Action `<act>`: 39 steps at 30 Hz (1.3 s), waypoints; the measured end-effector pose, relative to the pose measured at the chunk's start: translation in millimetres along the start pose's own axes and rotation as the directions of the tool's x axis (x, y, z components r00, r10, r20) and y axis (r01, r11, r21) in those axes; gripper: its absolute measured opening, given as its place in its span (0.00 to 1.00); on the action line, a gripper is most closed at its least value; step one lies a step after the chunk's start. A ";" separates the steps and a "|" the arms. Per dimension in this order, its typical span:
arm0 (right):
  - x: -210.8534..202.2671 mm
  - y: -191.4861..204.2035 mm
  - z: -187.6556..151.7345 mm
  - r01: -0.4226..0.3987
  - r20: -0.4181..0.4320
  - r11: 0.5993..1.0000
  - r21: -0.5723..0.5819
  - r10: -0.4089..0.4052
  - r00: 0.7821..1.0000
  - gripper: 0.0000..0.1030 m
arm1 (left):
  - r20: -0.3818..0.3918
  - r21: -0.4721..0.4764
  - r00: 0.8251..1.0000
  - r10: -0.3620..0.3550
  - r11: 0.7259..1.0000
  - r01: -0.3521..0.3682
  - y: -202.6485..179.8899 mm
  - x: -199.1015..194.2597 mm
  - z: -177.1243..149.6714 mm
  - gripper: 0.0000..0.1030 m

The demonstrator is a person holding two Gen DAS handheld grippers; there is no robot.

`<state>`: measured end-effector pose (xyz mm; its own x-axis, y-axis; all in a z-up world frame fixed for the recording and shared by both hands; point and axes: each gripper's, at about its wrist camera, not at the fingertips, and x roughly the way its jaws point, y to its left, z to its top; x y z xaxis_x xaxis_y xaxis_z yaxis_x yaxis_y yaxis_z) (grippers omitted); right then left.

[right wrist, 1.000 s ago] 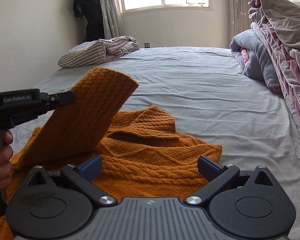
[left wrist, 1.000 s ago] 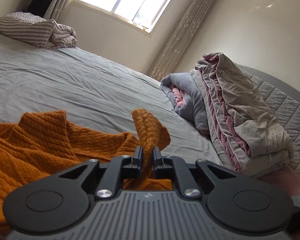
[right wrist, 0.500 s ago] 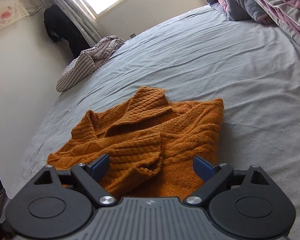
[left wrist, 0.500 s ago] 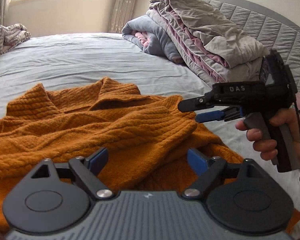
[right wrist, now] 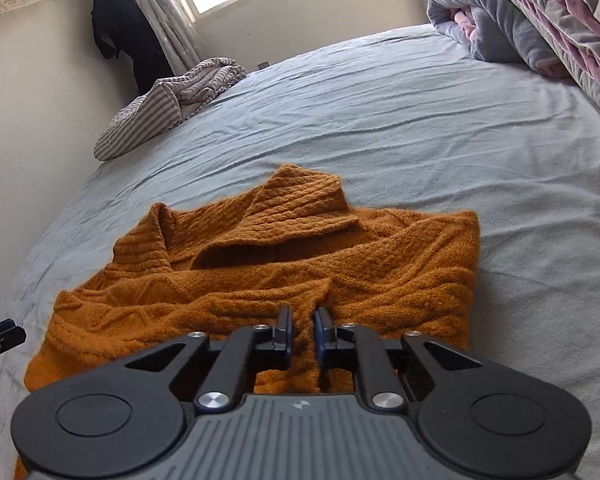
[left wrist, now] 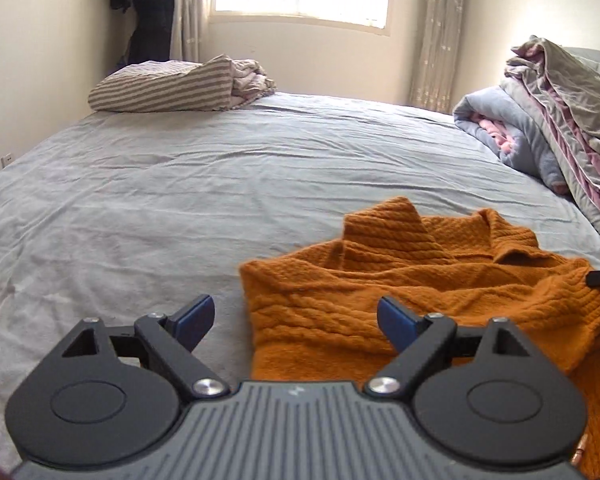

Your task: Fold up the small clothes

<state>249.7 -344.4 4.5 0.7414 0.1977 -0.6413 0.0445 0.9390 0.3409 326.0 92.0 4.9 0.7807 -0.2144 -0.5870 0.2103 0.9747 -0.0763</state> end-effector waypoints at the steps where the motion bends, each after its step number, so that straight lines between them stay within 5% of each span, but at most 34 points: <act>1: -7.3 2.6 5.0 -0.001 0.029 1.000 -0.020 0.002 1.000 0.07 | 0.004 -0.022 1.000 0.015 1.000 -0.015 7.7 1.8 -0.6 0.85; 8: -47.6 4.1 35.5 0.092 0.223 0.987 -0.129 -0.061 0.973 0.04 | 0.007 -0.089 0.999 0.051 0.995 -0.050 22.7 21.0 -4.1 0.79; 15: -12.8 -24.2 15.2 0.185 0.090 0.971 -0.148 -0.173 0.981 0.04 | -0.060 -0.115 0.998 0.008 0.993 -0.015 10.1 59.8 -5.4 0.68; 18: 0.5 -28.5 6.8 0.243 0.030 0.956 -0.164 -0.241 0.970 0.23 | -0.070 -0.115 0.997 0.020 0.993 -0.028 1.8 70.8 -2.5 0.57; 20: -4.5 -27.6 4.3 0.257 0.059 0.953 -0.163 -0.250 0.966 0.61 | -0.068 -0.100 0.995 0.075 0.992 -0.082 -4.7 72.2 2.2 0.47; 22: -15.9 -22.7 3.8 0.247 0.116 0.954 -0.171 -0.230 0.966 0.66 | -0.015 -0.098 0.991 0.134 0.986 -0.134 -12.2 61.8 6.2 0.40; 26: -24.1 -0.7 7.9 0.212 0.165 0.950 -0.229 -0.177 0.970 0.66 | 0.100 -0.031 0.993 0.059 0.998 -0.056 -34.8 32.3 7.9 0.40; 30: -11.0 21.2 0.0 0.150 0.130 0.945 -0.290 -0.116 0.985 0.64 | 0.060 0.081 0.997 -0.045 0.996 0.040 -57.8 26.4 -3.0 0.46; 34: 9.6 15.7 -18.1 0.211 0.068 0.933 -0.292 -0.200 0.977 0.63 | -0.038 0.174 0.999 0.031 0.985 -0.024 -59.3 44.0 -27.0 0.49; 35: 12.9 10.7 -21.6 0.231 0.048 0.930 -0.285 -0.227 0.973 0.62 | -0.033 0.188 0.998 0.054 0.981 -0.047 -55.2 43.6 -34.7 0.57; 36: 13.7 2.6 -26.4 0.254 0.035 0.929 -0.270 -0.254 0.966 0.62 | -0.035 0.180 0.997 0.066 0.982 -0.059 -50.4 40.4 -37.7 0.67; 39: -9.2 -12.1 -27.1 0.241 0.022 0.957 -0.162 -0.241 0.970 0.66 | -0.065 0.117 0.996 0.060 0.992 -0.052 -35.1 17.3 -38.4 0.65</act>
<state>224.2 -349.9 -12.4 0.7237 -0.0405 -0.6889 0.1126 0.9918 0.0600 309.5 56.5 -33.5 0.7520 -0.1505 -0.6417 0.2365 0.9704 0.0495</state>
